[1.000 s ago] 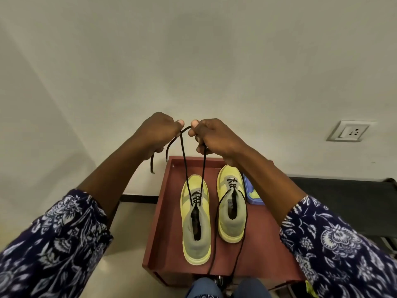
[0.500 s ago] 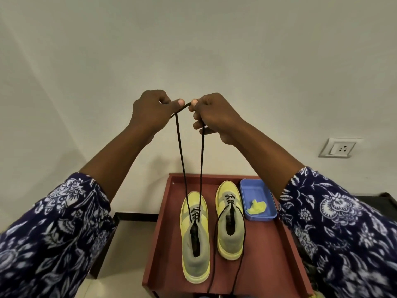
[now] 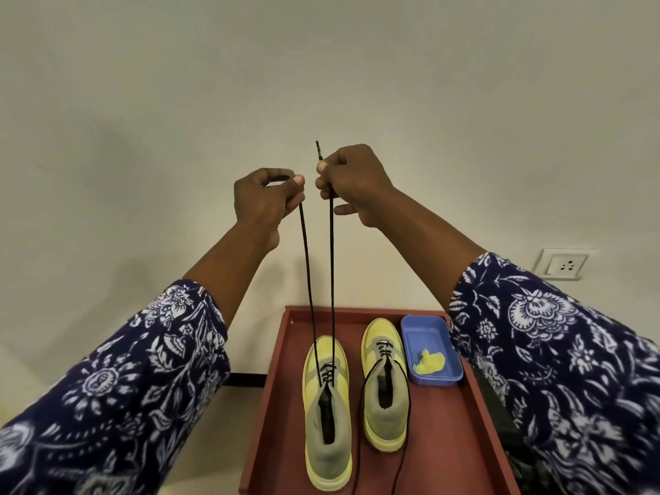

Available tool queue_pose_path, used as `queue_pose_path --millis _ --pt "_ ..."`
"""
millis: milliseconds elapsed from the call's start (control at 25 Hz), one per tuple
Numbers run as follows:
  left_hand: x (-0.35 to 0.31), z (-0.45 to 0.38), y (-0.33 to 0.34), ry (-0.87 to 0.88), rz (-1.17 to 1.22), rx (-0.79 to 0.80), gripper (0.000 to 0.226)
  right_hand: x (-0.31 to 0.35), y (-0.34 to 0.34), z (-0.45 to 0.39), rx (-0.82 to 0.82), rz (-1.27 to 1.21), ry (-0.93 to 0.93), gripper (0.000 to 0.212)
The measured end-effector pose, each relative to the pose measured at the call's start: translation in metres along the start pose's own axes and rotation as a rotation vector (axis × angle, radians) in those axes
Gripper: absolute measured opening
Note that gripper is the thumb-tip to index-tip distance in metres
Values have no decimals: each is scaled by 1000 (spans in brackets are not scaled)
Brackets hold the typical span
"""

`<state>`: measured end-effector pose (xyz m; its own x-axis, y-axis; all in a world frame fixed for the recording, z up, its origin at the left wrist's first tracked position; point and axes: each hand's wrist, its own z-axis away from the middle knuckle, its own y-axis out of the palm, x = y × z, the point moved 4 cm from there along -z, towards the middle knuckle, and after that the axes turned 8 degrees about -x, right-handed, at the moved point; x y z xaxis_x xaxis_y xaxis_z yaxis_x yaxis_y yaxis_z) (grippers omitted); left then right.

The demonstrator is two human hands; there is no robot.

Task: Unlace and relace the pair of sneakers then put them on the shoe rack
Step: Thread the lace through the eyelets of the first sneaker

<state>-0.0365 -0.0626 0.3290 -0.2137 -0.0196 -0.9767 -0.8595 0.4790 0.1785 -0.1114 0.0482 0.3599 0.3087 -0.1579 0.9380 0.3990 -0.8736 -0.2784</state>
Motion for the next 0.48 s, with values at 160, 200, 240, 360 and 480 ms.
queue_pose_path --millis 160,200,240,360,480 --pt "-2 4 11 -63 76 7 39 3 -6 -5 -94 2 -26 20" --pt "-3 4 14 -53 46 8 37 4 -8 -5 -99 -7 -22 19" --pt "-4 4 16 -36 6 7 30 3 -9 -6 -101 -12 -17 18" --pt "-8 8 21 3 -43 10 4 3 -11 -6 -108 -18 -16 11" --pt "-12 8 25 -3 -21 18 13 5 -13 -5 -115 -17 -21 6"
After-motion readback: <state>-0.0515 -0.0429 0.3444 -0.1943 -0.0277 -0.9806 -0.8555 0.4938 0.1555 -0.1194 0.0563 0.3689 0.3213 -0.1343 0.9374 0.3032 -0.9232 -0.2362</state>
